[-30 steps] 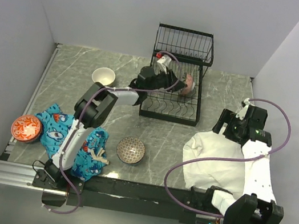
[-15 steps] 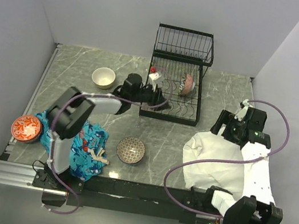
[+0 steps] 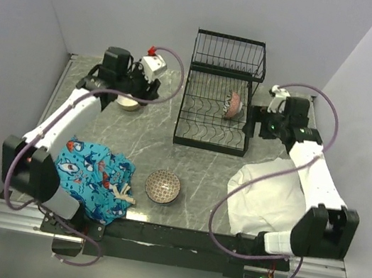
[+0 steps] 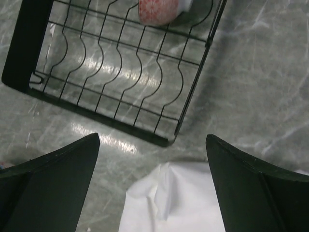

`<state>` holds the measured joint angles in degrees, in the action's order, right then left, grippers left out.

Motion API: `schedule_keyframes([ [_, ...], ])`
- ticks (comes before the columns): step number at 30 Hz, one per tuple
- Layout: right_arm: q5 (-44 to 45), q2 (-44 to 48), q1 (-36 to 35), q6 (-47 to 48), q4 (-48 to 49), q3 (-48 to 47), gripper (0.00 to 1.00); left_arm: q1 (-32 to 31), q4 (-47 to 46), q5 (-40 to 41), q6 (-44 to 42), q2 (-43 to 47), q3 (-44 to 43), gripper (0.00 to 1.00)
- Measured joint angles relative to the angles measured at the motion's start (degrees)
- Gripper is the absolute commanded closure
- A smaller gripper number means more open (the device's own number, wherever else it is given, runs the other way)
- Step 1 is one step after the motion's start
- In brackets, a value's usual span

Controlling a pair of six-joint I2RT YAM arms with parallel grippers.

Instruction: Load the bowls into the dish rack

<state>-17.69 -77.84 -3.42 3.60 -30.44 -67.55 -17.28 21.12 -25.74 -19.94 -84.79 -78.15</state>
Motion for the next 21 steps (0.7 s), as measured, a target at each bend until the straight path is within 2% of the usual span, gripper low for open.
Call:
schedule_keyframes([
  [3,-0.61,-5.11,-0.55,-0.79,1.90,-2.82,0.01,2.84,6.08,5.57,-4.50,-5.75,-4.74,0.47],
  [8,-0.83,-10.62,-0.50,-1.40,2.54,-7.54,0.01,4.17,12.90,12.61,-8.70,-19.39,-12.41,0.47],
  [11,-0.22,-11.13,-0.59,-0.94,2.43,-9.01,0.01,4.61,13.75,15.58,-9.44,-24.90,-14.60,0.47],
  [16,1.14,-11.06,-0.83,0.39,2.08,-10.14,0.01,5.07,13.44,19.28,-9.60,-28.00,-15.19,0.48],
  [21,0.96,-9.77,-0.83,0.98,1.81,-9.90,0.01,5.09,12.96,22.01,-9.70,-33.11,-19.85,0.51],
])
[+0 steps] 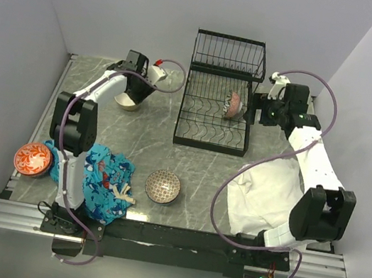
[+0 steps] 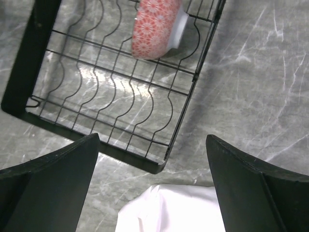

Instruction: Load the bowls into the dish rack

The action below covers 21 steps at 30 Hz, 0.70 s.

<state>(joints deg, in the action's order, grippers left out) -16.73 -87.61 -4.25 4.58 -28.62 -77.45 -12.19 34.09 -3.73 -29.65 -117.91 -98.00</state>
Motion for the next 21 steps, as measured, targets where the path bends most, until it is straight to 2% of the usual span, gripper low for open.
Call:
schedule_keyframes([
  [7,-1.42,3.80,0.02,-0.50,1.44,2.01,0.01,-0.24,0.07,1.77,-1.09,-3.13,-1.27,0.55],
  [12,-1.38,4.02,0.02,-0.68,2.49,2.27,0.01,-0.28,1.42,2.32,-1.64,-3.87,-2.16,0.74],
  [15,-1.36,4.02,0.02,-0.68,2.47,2.27,0.01,-0.26,1.57,2.27,-2.19,-4.20,-2.23,0.76],
  [21,-1.33,4.13,0.02,-0.68,2.49,2.91,0.01,-0.26,1.75,2.12,-2.05,-4.20,-2.08,0.74],
])
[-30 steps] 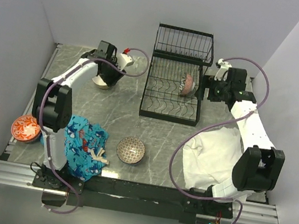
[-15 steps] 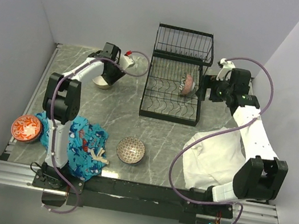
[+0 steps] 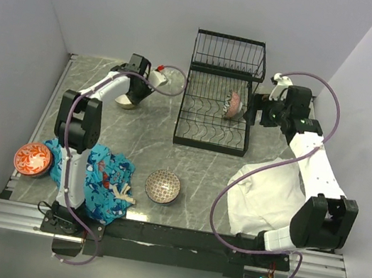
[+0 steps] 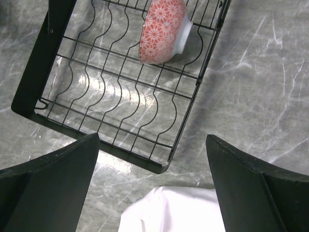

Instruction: Load the bowls into the dish rack

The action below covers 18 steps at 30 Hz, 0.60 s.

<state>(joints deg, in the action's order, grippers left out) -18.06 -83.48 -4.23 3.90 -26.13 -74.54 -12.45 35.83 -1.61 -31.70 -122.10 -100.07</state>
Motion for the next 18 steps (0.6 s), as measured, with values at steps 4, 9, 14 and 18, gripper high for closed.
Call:
schedule_keyframes([
  [4,0.04,0.02,0.00,0.00,0.02,0.04,0.01,0.00,-0.68,0.20,0.02,0.02,1.86,0.75],
  [9,0.24,0.11,0.00,0.00,0.02,0.09,0.01,0.17,-1.40,0.52,-0.02,0.02,3.78,0.84],
  [14,0.44,1.16,0.00,0.02,0.33,1.55,0.01,0.20,-1.64,0.00,0.09,1.22,5.07,0.94],
  [18,0.68,2.49,0.00,0.02,0.37,2.73,0.02,0.31,1.92,-2.40,1.42,3.48,5.25,0.96],
])
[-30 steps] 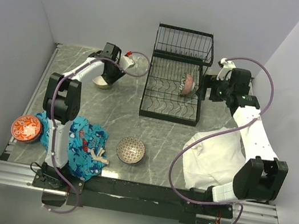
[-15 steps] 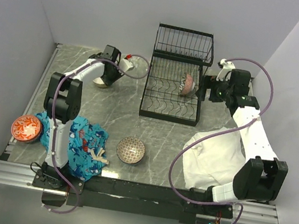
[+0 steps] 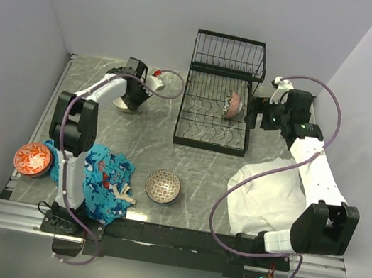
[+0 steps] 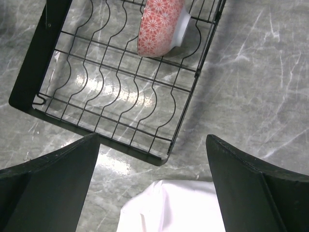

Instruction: Load the bowls into the dish rack

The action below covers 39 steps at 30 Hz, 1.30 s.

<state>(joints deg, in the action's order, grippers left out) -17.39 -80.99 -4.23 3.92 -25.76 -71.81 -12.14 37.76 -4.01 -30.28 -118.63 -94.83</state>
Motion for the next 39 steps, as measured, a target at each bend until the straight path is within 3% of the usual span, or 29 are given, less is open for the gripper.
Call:
schedule_keyframes([
  [4,0.57,1.40,0.00,0.00,0.07,1.14,0.02,0.07,5.68,-8.24,1.66,7.13,0.00,0.94],
  [8,1.99,1.75,0.00,0.00,0.50,1.81,0.02,0.07,5.88,-26.27,2.95,20.61,2.36,0.95],
  [10,2.69,1.75,0.00,0.02,0.50,1.88,0.02,0.00,-0.15,-36.17,5.29,29.27,8.85,0.97],
  [13,3.13,1.79,0.07,0.04,0.39,1.88,0.02,-0.52,-18.36,-49.03,19.67,38.75,21.44,0.98],
  [15,3.28,1.81,0.13,0.22,0.11,1.88,0.02,-1.25,-29.83,-55.06,31.34,38.66,25.40,0.98],
  [17,3.48,1.86,0.13,0.39,-0.48,1.88,0.02,-2.38,-43.06,-58.82,44.96,33.20,26.16,0.99],
  [20,4.24,2.08,0.13,0.55,-0.98,1.99,0.02,-3.56,-60.85,-59.41,61.51,23.04,26.80,0.99],
  [26,4.81,3.10,0.13,0.87,-1.33,2.54,0.02,-6.08,-77.77,-57.24,80.72,12.63,27.15,0.99],
  [31,5.84,3.43,0.13,1.75,-2.05,2.97,0.03,-8.37,-85.53,-55.69,88.94,8.66,22.51,0.99],
  [39,6.75,3.98,0.13,2.19,-2.78,4.39,0.03,-11.23,-91.56,-51.43,95.06,1.70,16.52,0.99],
])
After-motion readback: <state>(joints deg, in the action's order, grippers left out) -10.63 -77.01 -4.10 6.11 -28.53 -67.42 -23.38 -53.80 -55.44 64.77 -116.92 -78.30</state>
